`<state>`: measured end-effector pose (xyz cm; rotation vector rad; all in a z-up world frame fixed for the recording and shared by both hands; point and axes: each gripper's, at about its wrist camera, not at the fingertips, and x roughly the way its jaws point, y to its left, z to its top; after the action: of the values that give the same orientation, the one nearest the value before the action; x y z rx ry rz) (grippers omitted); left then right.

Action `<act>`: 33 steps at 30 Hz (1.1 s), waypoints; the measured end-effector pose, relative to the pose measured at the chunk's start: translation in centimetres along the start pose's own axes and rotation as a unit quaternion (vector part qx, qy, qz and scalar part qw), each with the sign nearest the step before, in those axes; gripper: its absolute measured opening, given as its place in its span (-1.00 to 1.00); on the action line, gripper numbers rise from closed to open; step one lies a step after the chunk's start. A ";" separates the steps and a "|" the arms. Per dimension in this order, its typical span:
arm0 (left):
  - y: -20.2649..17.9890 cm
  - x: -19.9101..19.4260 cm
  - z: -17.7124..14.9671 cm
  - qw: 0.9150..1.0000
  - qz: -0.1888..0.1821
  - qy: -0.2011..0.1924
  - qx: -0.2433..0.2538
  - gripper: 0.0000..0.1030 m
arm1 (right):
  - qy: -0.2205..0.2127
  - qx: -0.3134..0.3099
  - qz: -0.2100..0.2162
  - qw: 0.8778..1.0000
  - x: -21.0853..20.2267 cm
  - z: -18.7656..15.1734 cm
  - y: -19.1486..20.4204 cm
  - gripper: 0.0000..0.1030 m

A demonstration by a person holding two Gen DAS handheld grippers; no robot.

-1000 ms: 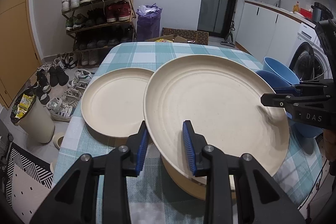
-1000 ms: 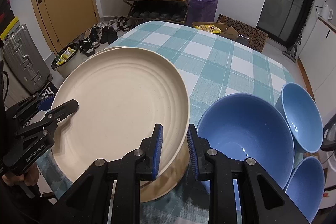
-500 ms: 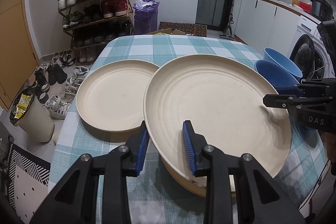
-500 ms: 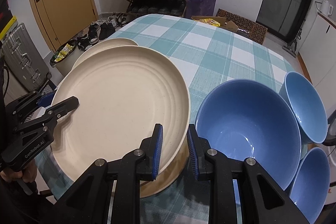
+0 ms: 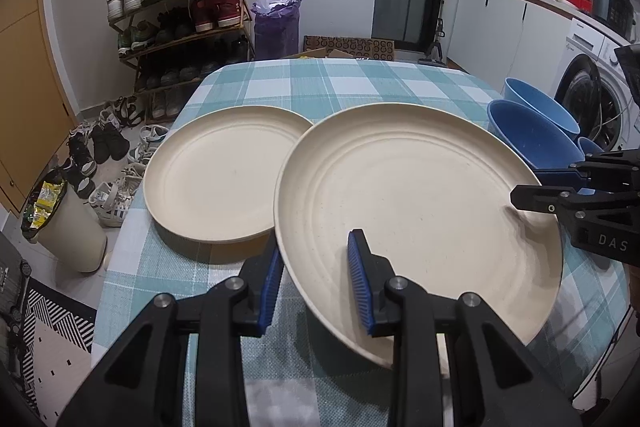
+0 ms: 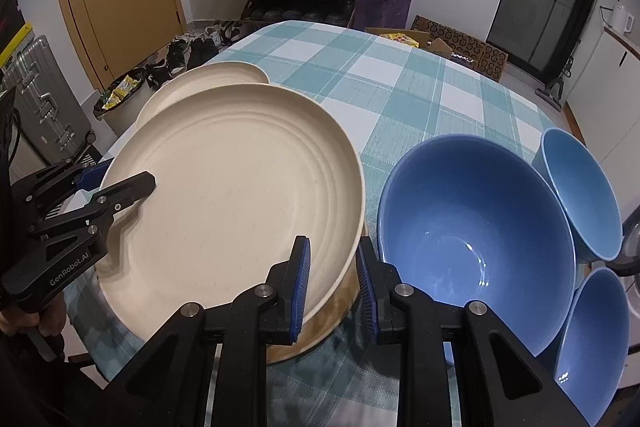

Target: Organize plates and bowls

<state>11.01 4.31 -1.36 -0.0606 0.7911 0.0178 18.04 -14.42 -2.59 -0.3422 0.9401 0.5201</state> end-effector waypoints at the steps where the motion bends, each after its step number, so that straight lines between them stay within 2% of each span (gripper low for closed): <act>1: 0.0 0.1 -0.1 1.000 0.000 0.002 0.001 -0.42 | -0.002 -0.001 0.000 1.000 0.0 -0.1 0.0 -0.54; 10: 0.2 0.9 -0.3 1.000 0.002 0.014 0.003 -0.42 | 0.006 0.001 -0.002 1.000 0.7 -1.4 0.5 -0.54; 33: -0.4 2.7 -1.1 0.999 0.003 0.033 0.010 -0.40 | 0.014 -0.015 -0.049 0.999 1.8 -2.8 1.6 -0.54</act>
<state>12.15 3.81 -4.08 -0.0406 0.8564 0.0142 16.15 -14.01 -5.70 -0.4215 0.9383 0.4406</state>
